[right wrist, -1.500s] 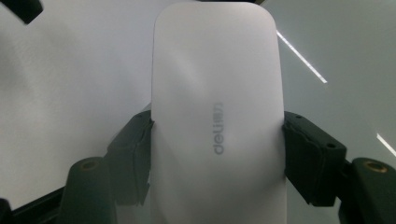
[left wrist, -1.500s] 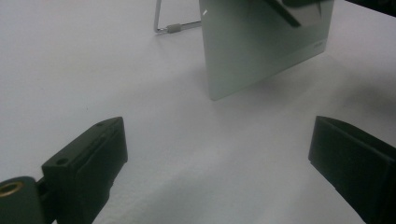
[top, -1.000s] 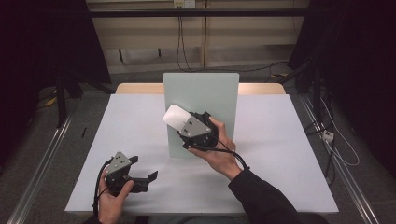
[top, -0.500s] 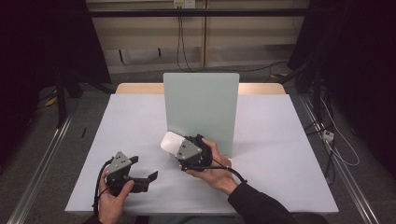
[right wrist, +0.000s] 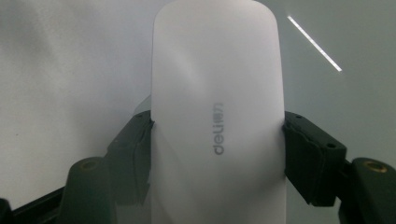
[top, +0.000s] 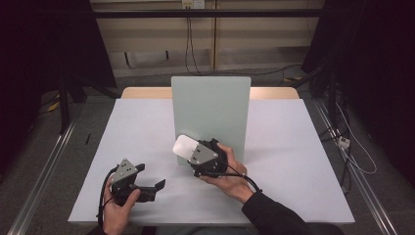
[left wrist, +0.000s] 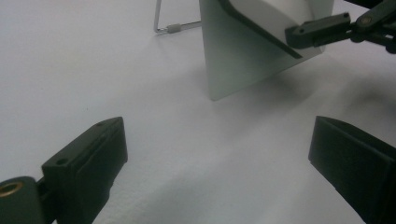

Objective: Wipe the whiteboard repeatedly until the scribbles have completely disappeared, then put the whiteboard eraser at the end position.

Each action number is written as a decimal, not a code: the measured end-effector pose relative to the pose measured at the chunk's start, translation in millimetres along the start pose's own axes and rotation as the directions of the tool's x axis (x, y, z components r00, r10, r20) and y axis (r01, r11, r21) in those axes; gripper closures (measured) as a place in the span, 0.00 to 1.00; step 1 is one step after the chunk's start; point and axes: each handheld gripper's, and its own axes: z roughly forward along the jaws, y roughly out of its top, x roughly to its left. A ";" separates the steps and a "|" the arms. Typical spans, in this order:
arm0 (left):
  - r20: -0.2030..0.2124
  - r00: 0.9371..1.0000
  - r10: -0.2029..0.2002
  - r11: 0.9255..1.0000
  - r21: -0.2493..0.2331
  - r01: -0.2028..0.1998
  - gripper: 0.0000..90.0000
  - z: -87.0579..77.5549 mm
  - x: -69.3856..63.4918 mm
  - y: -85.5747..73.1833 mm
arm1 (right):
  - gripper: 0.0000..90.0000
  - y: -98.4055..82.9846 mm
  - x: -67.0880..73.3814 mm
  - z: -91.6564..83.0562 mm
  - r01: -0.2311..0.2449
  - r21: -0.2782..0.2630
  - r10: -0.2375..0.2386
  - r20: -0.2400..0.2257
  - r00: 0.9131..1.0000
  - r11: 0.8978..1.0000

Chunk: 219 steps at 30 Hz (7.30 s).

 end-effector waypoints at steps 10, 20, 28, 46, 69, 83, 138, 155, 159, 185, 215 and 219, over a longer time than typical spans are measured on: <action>-0.001 1.000 0.001 1.000 0.001 -0.001 0.05 0.0 0.4 -0.1 | 0.35 12.0 -24.2 -13.6 -0.038 -0.046 0.041 0.070 0.997 0.998; 0.000 1.000 -0.002 1.000 -0.002 0.002 0.05 -0.3 0.0 0.0 | 0.35 23.3 -41.1 -21.7 -0.048 -0.081 0.059 0.131 0.990 0.996; 0.002 1.000 0.000 1.000 -0.003 0.000 0.05 0.1 -0.6 -0.1 | 0.35 10.9 -23.4 -13.9 -0.032 -0.051 0.036 0.089 0.995 0.998; 0.001 1.000 0.001 1.000 -0.002 -0.001 0.05 0.1 0.0 -0.2 | 0.35 -10.3 24.5 15.7 0.083 0.064 -0.077 -0.094 0.993 0.995; -0.001 1.000 0.000 1.000 -0.001 0.000 0.05 -0.2 -0.1 0.1 | 0.35 19.9 -27.5 -13.0 0.004 -0.019 -0.002 0.063 0.998 1.000; 0.003 1.000 -0.004 1.000 -0.003 0.004 0.05 -0.6 0.4 0.0 | 0.35 57.5 -75.6 -32.5 -0.047 -0.118 0.072 0.220 0.973 0.992; -0.006 1.000 -0.013 1.000 -0.003 0.013 0.05 -0.4 0.2 -0.8 | 0.35 -26.7 -44.4 -57.1 -0.271 -0.049 0.264 -0.108 0.958 0.961; -0.010 1.000 -0.021 1.000 -0.012 0.021 0.05 -2.3 3.1 -0.8 | 0.35 -44.1 -46.1 -64.1 -0.297 0.011 0.293 -0.214 0.932 0.955; -0.009 1.000 -0.017 1.000 -0.006 0.017 0.05 -2.4 2.6 -0.8 | 0.35 -49.0 -44.9 -65.6 -0.303 0.035 0.303 -0.222 0.927 0.952; -0.008 1.000 -0.009 1.000 -0.008 0.009 0.05 -2.6 2.0 0.2 | 0.35 -51.9 -29.0 -67.8 -0.232 0.149 0.270 -0.352 0.896 0.961; -0.009 1.000 -0.007 1.000 -0.008 0.007 0.05 -2.4 1.8 0.1 | 0.35 -52.7 -17.2 -28.1 -0.087 0.279 0.205 -0.428 0.880 0.956; -0.011 1.000 -0.008 1.000 -0.012 0.008 0.05 -3.1 1.5 0.3 | 0.35 -52.4 -15.6 -26.3 -0.083 0.281 0.204 -0.433 0.878 0.956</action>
